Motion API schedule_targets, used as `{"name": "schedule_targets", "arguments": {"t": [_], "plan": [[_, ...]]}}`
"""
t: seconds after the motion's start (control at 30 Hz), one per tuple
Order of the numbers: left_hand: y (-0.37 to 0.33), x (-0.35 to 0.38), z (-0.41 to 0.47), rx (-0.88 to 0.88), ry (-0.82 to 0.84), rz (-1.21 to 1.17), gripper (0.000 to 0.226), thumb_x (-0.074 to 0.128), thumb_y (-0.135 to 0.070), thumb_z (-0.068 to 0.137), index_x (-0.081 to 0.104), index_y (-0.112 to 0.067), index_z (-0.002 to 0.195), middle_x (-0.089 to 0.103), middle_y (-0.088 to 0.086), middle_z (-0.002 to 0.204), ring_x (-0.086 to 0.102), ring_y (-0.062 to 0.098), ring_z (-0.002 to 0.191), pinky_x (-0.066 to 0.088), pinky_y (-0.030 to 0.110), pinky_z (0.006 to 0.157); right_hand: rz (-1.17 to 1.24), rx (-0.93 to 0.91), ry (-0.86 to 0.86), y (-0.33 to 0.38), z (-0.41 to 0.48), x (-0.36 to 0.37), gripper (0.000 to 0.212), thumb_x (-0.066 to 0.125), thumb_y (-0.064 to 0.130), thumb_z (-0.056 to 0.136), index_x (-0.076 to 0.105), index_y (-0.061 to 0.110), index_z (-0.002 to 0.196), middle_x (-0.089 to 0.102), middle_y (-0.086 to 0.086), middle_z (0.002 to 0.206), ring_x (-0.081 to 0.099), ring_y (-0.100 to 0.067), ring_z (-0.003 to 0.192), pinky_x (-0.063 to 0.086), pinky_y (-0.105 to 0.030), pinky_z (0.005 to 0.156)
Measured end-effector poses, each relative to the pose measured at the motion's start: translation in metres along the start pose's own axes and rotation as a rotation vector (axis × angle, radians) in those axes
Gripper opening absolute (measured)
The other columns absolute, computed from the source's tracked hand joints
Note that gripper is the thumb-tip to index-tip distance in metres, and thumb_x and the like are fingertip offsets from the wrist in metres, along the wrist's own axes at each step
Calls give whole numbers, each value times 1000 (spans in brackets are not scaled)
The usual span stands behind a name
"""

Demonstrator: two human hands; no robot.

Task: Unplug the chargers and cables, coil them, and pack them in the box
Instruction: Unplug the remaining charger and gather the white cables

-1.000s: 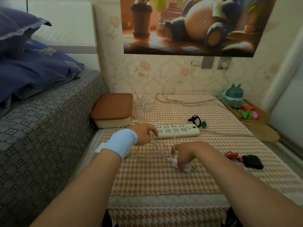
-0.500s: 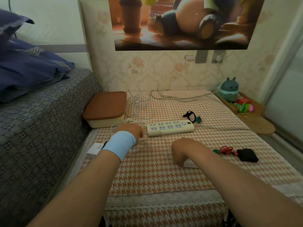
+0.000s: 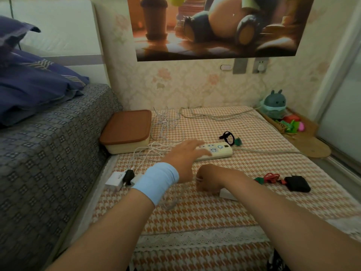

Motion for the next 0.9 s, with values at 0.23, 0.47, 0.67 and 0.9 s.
{"name": "schedule_targets", "arguments": {"t": [0.23,0.47,0.67,0.9], "plan": [[46,61,-13,-335,531,29,56,44,-61,94,56,-25,135,57,0,133,55,23,118,45,37,100,155,-66,-44,-9,-7,-8,31,57,34,100,62,19,73,55,-3,70,46,-20,61,38,-32,60],[69,29,2,-384,397,276,45,68,-58,78,66,-28,111,65,-7,111,61,20,103,47,41,99,379,-122,-4,-16,-12,-14,29,71,37,92,74,25,118,72,9,117,67,-10,102,52,-32,94],[54,-16,39,-388,-38,-91,47,58,-68,80,55,-22,93,63,-1,87,60,20,81,52,37,78,580,-42,-404,-68,2,-81,20,55,14,100,73,22,101,71,-5,119,67,-19,99,55,-43,94],[56,44,123,-296,117,-115,43,57,-45,93,52,-27,131,56,1,132,57,24,110,52,39,92,463,241,-621,-151,36,-99,34,43,22,105,75,14,114,72,-5,112,63,-25,81,53,-39,72]]}}
Point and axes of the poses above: each hand's wrist, its own z-axis towards the middle knuckle, its own x-axis out of the palm, y = z × x, the point moved 10 cm from there along z, towards the middle knuckle
